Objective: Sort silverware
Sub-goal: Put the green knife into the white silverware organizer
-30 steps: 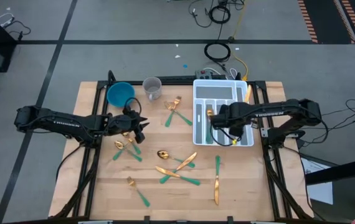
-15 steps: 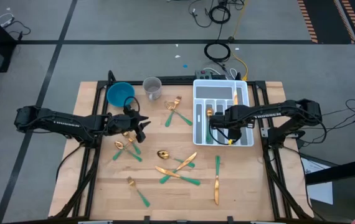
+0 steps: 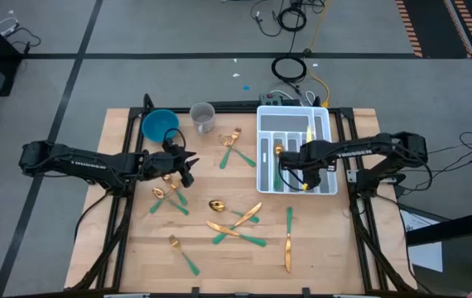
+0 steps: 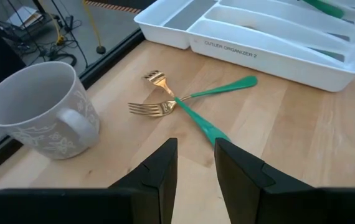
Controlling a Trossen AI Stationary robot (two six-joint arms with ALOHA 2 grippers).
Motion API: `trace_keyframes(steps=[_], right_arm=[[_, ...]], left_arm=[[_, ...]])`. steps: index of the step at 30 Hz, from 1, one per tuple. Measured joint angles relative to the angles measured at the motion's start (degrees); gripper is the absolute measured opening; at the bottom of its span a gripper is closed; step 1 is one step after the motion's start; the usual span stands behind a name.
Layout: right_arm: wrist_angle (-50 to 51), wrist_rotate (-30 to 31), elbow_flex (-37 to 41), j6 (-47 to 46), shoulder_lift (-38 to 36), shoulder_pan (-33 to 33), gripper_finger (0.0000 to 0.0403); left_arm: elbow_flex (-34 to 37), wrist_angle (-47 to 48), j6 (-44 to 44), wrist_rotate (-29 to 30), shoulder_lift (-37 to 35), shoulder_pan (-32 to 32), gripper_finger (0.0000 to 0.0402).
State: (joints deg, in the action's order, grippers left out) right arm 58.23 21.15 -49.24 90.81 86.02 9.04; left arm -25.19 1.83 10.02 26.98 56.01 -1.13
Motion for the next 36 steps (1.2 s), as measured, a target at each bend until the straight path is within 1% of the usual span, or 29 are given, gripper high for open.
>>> trace_keyframes(steps=[9,12,14,21,26,29,32,36], right_arm=[[-2.87,-3.65,3.6,-0.22,0.02,-0.95,0.0],[-4.24,-4.18,3.67,-0.08,0.02,-0.89,0.0],[-5.02,-5.72,3.67,-0.05,0.02,-0.86,0.0],[-4.99,-8.85,3.67,-1.74,0.04,-0.88,0.0],[-5.0,-9.19,3.67,-2.3,0.04,-0.86,0.0],[-5.59,-10.5,3.67,-4.92,0.04,-0.84,0.0001],[-6.46,-11.5,3.65,-9.05,0.04,-0.98,0.0012],[-6.44,-11.35,3.65,-13.22,0.07,-0.88,0.0043]], left_arm=[[0.0,0.0,0.0,0.33,0.0,0.0,0.0115],[0.0,0.0,0.0,0.39,0.0,0.0,0.0115],[0.0,0.0,0.0,0.52,0.0,0.0,0.0115],[0.0,0.0,-0.03,0.55,0.0,0.0,0.0115],[0.0,0.0,-0.28,0.55,0.0,0.0,0.0115],[0.0,0.0,-0.28,0.55,0.0,0.0,0.0115],[0.0,0.02,-0.31,0.55,0.0,0.0,0.0115],[0.0,0.02,-0.34,0.55,0.0,0.0,0.0115]])
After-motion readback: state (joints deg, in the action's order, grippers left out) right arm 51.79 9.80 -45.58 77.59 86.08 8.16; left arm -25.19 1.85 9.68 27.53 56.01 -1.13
